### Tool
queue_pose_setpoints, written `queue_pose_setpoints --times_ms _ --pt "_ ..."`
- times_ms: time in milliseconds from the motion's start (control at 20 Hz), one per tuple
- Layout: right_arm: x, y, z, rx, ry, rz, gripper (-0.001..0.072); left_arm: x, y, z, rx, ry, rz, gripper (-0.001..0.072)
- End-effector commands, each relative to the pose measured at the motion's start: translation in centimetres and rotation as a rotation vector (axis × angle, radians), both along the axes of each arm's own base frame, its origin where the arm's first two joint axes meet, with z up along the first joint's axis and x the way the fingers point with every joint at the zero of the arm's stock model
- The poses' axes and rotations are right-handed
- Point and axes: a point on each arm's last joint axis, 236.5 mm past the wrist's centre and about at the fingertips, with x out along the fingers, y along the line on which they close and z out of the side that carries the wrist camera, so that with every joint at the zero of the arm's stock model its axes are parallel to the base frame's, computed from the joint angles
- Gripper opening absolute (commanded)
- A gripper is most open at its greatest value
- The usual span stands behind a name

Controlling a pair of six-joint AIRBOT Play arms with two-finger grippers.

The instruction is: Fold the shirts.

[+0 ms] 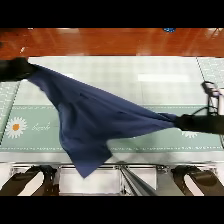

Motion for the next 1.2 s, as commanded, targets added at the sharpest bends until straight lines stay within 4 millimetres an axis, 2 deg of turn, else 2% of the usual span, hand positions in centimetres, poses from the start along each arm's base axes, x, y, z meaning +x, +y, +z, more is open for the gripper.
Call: queue_pose_setpoints --times_ms 0,100,150,200,250,350,400,500,600,650,700,750,800,850,950,1050,1150 --pt "4.7 -0.8 -6.0 0.022 0.048 -0.100 0.0026 5.2 -1.1 -8.3 -0.147 0.172 0.041 0.0017" --pt "6.8 -1.3 -8.3 0.073 0.118 -0.162 0.0029 6.8 -1.9 -11.5 -0.212 0.255 0.046 0.0017" --pt "7.8 -1.3 -9.2 0.103 0.150 -0.182 0.0060 7.3 -2.3 -12.6 -0.245 0.284 0.051 0.0033" --pt "8.8 -1.3 -9.8 0.136 0.176 -0.194 0.0251 7.3 -2.8 -13.6 -0.279 0.321 0.048 0.0226" --pt "9.9 -1.4 -9.8 0.159 0.190 -0.181 0.0418 7.1 -3.1 -14.3 -0.294 0.353 0.043 0.0497" --pt "11.9 -3.0 -8.0 0.173 0.191 -0.175 0.0408 6.5 -1.7 -14.1 -0.288 0.389 0.035 0.0506" --pt "13.1 -4.7 -6.0 0.175 0.156 -0.189 0.0408 6.0 -0.4 -13.4 -0.291 0.406 0.036 0.0506" --pt "14.6 -9.1 -1.2 0.166 0.063 -0.241 0.0408 4.4 3.5 -12.0 -0.288 0.441 0.057 0.0506" --pt "14.1 -13.8 2.3 0.140 -0.032 -0.332 0.0408 1.9 7.2 -10.9 -0.284 0.451 0.073 0.0506" --pt "12.9 -15.7 3.1 0.127 -0.050 -0.373 0.0407 0.4 8.9 -10.8 -0.274 0.459 0.102 0.0506" --pt "11.5 -16.6 3.1 0.128 -0.045 -0.407 0.0407 -1.2 10.1 -11.2 -0.262 0.469 0.134 0.0506" --pt "9.8 -16.7 2.1 0.131 -0.026 -0.426 0.0407 -3.2 10.8 -12.1 -0.261 0.491 0.173 0.0506" --pt "8.2 -15.9 0.6 0.140 0.006 -0.428 0.0407 -5.2 10.9 -13.5 -0.280 0.522 0.212 0.0506" --pt "6.3 -14.4 -1.4 0.164 0.046 -0.420 0.0407 -7.2 10.3 -15.0 -0.316 0.560 0.238 0.0506" --pt "3.6 -10.7 -4.6 0.250 0.084 -0.393 0.0407 -11.4 7.8 -18.2 -0.379 0.668 0.246 0.0506" --pt "2.7 -7.9 -5.7 0.336 0.060 -0.408 0.0407 -14.9 5.2 -20.8 -0.430 0.779 0.228 0.0506" --pt "1.2 -5.2 -6.2 0.418 0.092 -0.367 0.0407 -17.7 4.1 -22.6 -0.423 0.871 0.207 0.0506"
